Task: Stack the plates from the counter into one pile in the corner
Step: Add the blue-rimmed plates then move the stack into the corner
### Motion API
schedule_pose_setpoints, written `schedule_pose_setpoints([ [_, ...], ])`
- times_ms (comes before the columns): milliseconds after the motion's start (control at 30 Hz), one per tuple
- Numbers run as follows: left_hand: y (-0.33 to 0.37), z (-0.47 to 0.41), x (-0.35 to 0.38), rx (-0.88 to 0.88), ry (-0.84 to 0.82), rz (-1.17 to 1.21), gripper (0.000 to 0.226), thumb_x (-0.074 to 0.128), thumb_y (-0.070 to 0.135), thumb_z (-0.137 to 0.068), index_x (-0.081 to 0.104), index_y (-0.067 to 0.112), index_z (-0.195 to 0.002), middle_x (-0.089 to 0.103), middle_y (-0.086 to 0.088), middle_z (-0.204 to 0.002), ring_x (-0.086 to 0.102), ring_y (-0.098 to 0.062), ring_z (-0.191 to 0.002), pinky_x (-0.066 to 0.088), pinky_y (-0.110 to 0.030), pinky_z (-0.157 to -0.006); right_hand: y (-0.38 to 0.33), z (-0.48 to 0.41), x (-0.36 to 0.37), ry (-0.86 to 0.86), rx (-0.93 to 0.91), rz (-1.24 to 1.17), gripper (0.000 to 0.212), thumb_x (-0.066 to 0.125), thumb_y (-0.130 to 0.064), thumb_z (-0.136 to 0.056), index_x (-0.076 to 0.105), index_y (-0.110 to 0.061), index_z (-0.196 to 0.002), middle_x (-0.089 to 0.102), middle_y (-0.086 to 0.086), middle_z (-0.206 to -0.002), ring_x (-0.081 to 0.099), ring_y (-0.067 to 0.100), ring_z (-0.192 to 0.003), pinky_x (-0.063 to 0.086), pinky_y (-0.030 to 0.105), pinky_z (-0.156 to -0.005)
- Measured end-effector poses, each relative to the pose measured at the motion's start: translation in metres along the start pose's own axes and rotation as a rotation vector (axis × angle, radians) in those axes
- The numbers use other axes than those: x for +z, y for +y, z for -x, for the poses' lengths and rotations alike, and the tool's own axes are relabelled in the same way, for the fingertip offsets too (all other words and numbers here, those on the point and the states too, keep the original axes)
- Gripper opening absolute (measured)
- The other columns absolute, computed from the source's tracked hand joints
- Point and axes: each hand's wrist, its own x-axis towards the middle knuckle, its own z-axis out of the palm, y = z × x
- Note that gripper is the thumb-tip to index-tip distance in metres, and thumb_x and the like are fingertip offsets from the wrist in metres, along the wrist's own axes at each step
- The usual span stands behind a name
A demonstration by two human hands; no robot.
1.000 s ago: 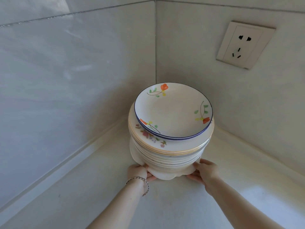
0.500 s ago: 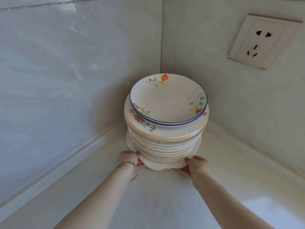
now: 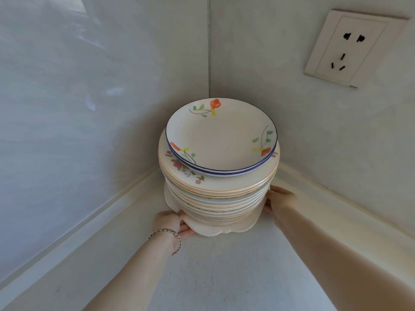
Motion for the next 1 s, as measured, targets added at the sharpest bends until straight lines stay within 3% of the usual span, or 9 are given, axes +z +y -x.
schedule_pose_setpoints([
  [100,-0.006,-0.002,0.000,0.010,-0.009,0.009,0.022,0.051,-0.004,-0.090,0.048,0.002,-0.069,0.059,-0.020,-0.075,0.060,-0.029,-0.066,0.049,-0.046,-0.067,0.001,-0.010,0.003,0.071,-0.025,0.049,0.030,0.055,0.005,-0.084,0.064,0.000,-0.112,0.066,0.024,-0.109,0.064,0.035,-0.089,0.055,0.043,-0.079],
  [267,-0.008,-0.007,0.001,0.005,0.018,0.009,0.021,0.051,-0.005,-0.089,0.049,0.000,-0.070,0.059,-0.020,-0.071,0.060,-0.028,-0.063,0.053,-0.048,-0.058,-0.003,-0.021,-0.001,0.041,-0.008,0.046,0.028,0.054,0.007,-0.085,0.064,0.003,-0.110,0.065,0.021,-0.100,0.063,0.032,-0.084,0.052,0.035,-0.063],
  [333,-0.005,-0.008,0.003,-0.009,0.065,0.000,0.020,0.052,-0.006,-0.088,0.049,0.000,-0.070,0.059,-0.020,-0.070,0.060,-0.028,-0.061,0.050,-0.043,-0.045,-0.004,-0.020,-0.003,0.024,-0.005,0.052,0.028,0.054,0.007,-0.085,0.062,0.004,-0.112,0.065,0.020,-0.099,0.063,0.032,-0.082,0.051,0.035,-0.063],
  [433,-0.004,-0.004,0.005,-0.020,0.101,0.007,0.019,0.053,-0.007,-0.087,0.050,-0.001,-0.069,0.058,-0.020,-0.069,0.059,-0.028,-0.061,0.047,-0.041,-0.041,-0.016,-0.015,-0.005,-0.021,-0.002,0.265,0.026,0.059,0.004,-0.085,0.061,0.006,-0.111,0.062,0.020,-0.090,0.061,0.027,-0.066,0.054,0.037,-0.063],
  [567,0.002,0.012,0.010,-0.024,0.100,-0.008,0.005,0.051,-0.006,-0.088,0.055,-0.008,-0.091,0.062,-0.024,-0.084,0.061,-0.034,-0.081,0.051,-0.051,-0.067,-0.032,0.011,-0.001,0.037,-0.165,0.629,0.027,0.051,-0.008,-0.090,0.062,0.009,-0.108,0.064,0.023,-0.101,0.058,0.031,-0.086,0.050,0.042,-0.084],
  [667,0.027,0.023,0.004,0.285,0.326,-0.236,0.030,0.039,0.016,-0.096,0.057,-0.006,-0.107,0.059,-0.027,-0.122,0.054,-0.038,-0.103,0.043,-0.039,-0.090,-0.052,0.033,-0.003,-0.017,-0.301,0.261,0.043,0.041,-0.036,-0.094,0.055,-0.010,-0.125,0.059,0.010,-0.122,0.052,0.024,-0.106,0.040,0.037,-0.092],
  [767,0.056,0.040,0.001,0.599,0.140,-0.126,0.049,0.021,0.046,-0.097,0.038,0.029,-0.140,0.036,0.001,-0.150,0.035,-0.021,-0.137,0.026,-0.041,-0.113,-0.068,0.040,0.000,-0.257,-0.225,-0.005,0.059,0.029,-0.058,-0.092,0.039,-0.025,-0.141,0.039,-0.004,-0.148,0.035,0.018,-0.136,0.023,0.040,-0.114],
  [867,0.066,0.044,0.013,0.559,-0.155,0.018,0.056,0.017,0.060,-0.092,0.028,0.041,-0.143,0.033,0.012,-0.150,0.033,-0.009,-0.135,0.024,-0.037,-0.113,-0.068,0.045,0.009,-0.481,-0.176,-0.116,0.060,0.022,-0.063,-0.091,0.066,-0.025,-0.109,0.069,-0.002,-0.116,0.059,0.015,-0.110,0.042,0.032,-0.094],
  [1000,0.064,0.035,0.027,0.625,-0.154,0.091,0.055,0.026,0.059,-0.090,0.034,0.039,-0.141,0.049,0.003,-0.141,0.049,-0.018,-0.126,0.037,-0.042,-0.109,-0.060,0.041,0.013,-0.469,-0.227,-0.125,0.058,0.021,-0.059,-0.092,0.069,-0.027,-0.088,0.076,-0.012,-0.079,0.071,0.005,-0.077,0.045,0.024,-0.072],
])
